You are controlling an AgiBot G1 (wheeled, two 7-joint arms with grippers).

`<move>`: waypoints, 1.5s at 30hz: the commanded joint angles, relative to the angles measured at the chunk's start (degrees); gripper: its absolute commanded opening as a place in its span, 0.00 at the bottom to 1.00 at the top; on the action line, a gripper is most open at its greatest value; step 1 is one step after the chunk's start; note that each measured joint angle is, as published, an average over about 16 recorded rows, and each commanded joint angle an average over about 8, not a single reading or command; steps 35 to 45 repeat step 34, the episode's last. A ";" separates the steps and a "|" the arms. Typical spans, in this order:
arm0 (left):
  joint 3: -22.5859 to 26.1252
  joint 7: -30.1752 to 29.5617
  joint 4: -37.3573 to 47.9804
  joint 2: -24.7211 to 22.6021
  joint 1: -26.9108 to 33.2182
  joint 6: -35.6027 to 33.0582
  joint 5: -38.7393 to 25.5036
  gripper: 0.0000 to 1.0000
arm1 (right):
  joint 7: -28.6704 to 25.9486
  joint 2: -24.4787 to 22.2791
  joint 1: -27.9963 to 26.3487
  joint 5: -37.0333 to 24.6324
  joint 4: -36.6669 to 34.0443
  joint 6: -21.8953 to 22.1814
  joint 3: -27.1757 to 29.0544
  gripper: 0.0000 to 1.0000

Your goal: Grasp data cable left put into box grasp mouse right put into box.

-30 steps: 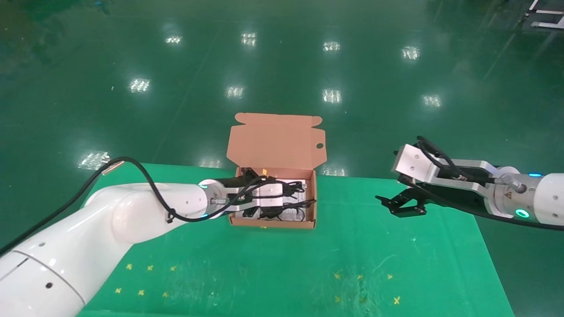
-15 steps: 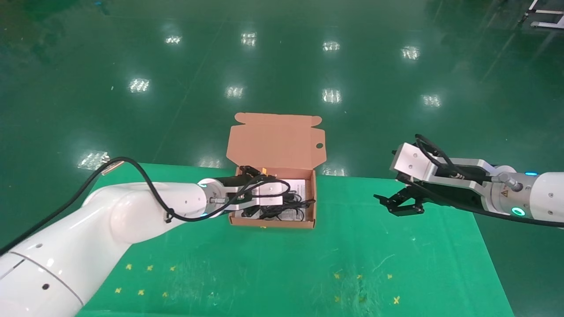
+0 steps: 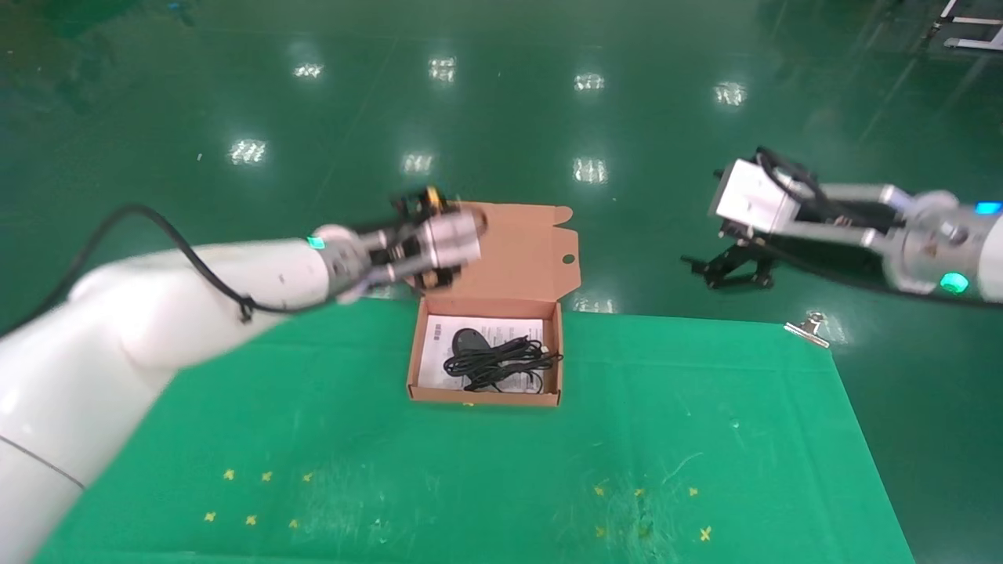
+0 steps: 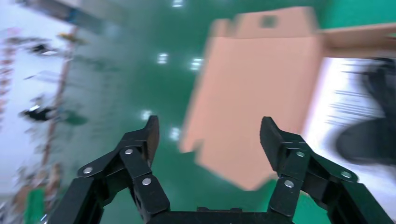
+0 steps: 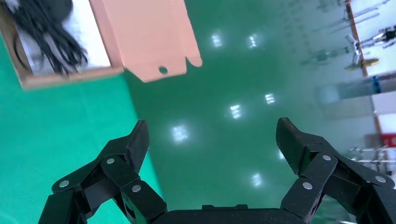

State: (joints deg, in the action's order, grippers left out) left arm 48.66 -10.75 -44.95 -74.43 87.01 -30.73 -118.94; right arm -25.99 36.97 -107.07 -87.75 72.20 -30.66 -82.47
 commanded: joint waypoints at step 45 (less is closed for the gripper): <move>-16.42 -0.92 -13.74 19.30 -11.23 -24.84 36.58 1.00 | 7.95 -0.45 19.56 20.56 -0.05 -27.38 31.14 1.00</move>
